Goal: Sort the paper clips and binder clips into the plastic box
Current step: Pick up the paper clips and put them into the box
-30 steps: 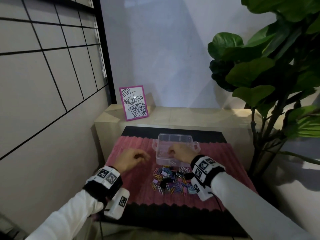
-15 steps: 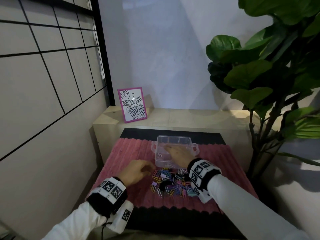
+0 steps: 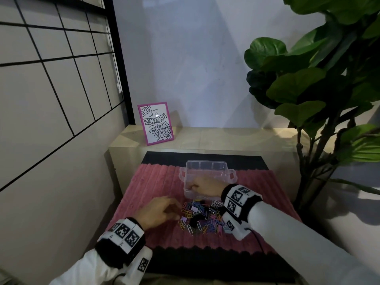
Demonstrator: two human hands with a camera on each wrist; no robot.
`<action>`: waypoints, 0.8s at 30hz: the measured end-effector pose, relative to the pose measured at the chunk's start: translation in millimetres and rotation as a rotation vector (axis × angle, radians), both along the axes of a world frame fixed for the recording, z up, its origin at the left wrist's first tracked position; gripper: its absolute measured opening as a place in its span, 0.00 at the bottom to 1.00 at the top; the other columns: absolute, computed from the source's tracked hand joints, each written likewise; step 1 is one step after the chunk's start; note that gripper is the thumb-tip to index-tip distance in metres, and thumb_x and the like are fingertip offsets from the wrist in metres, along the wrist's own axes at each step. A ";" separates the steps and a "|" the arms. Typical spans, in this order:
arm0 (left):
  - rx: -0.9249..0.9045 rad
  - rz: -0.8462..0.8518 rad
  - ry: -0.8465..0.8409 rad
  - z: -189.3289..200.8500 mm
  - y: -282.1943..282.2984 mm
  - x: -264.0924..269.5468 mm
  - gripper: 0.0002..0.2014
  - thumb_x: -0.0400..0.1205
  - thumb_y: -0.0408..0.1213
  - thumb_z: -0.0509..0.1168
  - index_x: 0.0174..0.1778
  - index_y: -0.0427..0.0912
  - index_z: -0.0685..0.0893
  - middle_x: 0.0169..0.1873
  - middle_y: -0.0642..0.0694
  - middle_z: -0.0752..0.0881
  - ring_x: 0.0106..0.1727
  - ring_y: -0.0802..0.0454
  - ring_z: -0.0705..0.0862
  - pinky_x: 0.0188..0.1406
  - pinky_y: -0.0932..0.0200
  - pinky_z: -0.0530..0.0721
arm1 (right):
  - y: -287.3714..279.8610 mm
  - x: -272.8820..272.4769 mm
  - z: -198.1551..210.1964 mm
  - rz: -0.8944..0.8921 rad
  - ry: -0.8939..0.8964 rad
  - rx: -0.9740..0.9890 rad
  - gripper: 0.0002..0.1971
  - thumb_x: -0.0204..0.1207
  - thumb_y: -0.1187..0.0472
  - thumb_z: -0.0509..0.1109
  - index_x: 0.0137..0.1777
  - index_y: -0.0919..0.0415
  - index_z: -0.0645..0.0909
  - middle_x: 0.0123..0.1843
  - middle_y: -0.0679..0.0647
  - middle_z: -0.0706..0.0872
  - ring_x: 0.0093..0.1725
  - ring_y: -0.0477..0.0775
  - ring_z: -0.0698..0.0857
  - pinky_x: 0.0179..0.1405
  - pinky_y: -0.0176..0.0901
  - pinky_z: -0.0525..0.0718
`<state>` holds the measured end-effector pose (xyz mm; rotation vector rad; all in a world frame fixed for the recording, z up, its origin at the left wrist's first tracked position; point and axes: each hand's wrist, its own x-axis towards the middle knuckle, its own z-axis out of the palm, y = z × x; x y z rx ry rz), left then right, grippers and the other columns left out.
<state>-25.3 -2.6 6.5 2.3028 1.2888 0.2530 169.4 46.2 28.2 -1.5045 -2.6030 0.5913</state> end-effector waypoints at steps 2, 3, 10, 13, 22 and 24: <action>-0.015 -0.028 0.033 -1.1 0.2 2.4 0.20 0.74 0.44 0.70 0.61 0.48 0.80 0.53 0.52 0.79 0.50 0.60 0.78 0.43 0.79 0.69 | 5.4 15.2 1.6 -0.078 0.036 0.142 0.14 0.81 0.66 0.58 0.62 0.62 0.81 0.64 0.59 0.83 0.61 0.57 0.82 0.62 0.43 0.79; -0.020 -0.037 0.044 -1.4 0.3 4.3 0.21 0.73 0.45 0.71 0.62 0.48 0.79 0.53 0.51 0.79 0.50 0.59 0.77 0.46 0.74 0.71 | 8.7 24.2 1.7 -0.127 0.008 0.198 0.16 0.80 0.68 0.58 0.65 0.61 0.78 0.66 0.59 0.82 0.63 0.57 0.81 0.63 0.46 0.79; -0.032 -0.097 0.089 -4.9 1.8 22.8 0.21 0.73 0.39 0.71 0.62 0.45 0.80 0.49 0.49 0.72 0.48 0.56 0.77 0.50 0.64 0.76 | 1.4 59.8 -6.8 -0.042 -0.312 0.060 0.31 0.75 0.78 0.50 0.79 0.64 0.57 0.82 0.61 0.60 0.79 0.60 0.64 0.77 0.58 0.66; -0.001 -0.075 0.102 -6.5 6.4 28.4 0.17 0.75 0.37 0.69 0.59 0.40 0.81 0.47 0.49 0.74 0.47 0.58 0.75 0.42 0.73 0.70 | 1.6 57.6 -7.7 -0.048 -0.373 0.072 0.32 0.75 0.78 0.51 0.79 0.62 0.56 0.82 0.59 0.59 0.79 0.60 0.64 0.74 0.63 0.68; 0.036 -0.078 0.071 -12.4 15.6 25.8 0.09 0.77 0.34 0.67 0.51 0.38 0.83 0.40 0.52 0.80 0.33 0.74 0.71 0.32 0.81 0.69 | -47.2 50.3 0.2 0.049 0.085 0.324 0.13 0.79 0.71 0.61 0.62 0.65 0.79 0.60 0.59 0.84 0.59 0.54 0.82 0.60 0.41 0.79; 0.008 -0.069 0.053 -11.7 16.3 26.5 0.09 0.75 0.35 0.68 0.50 0.37 0.83 0.38 0.53 0.79 0.33 0.73 0.71 0.32 0.81 0.70 | -59.6 43.4 -4.4 0.098 0.077 0.232 0.07 0.78 0.67 0.64 0.54 0.65 0.81 0.53 0.57 0.86 0.51 0.52 0.83 0.53 0.43 0.82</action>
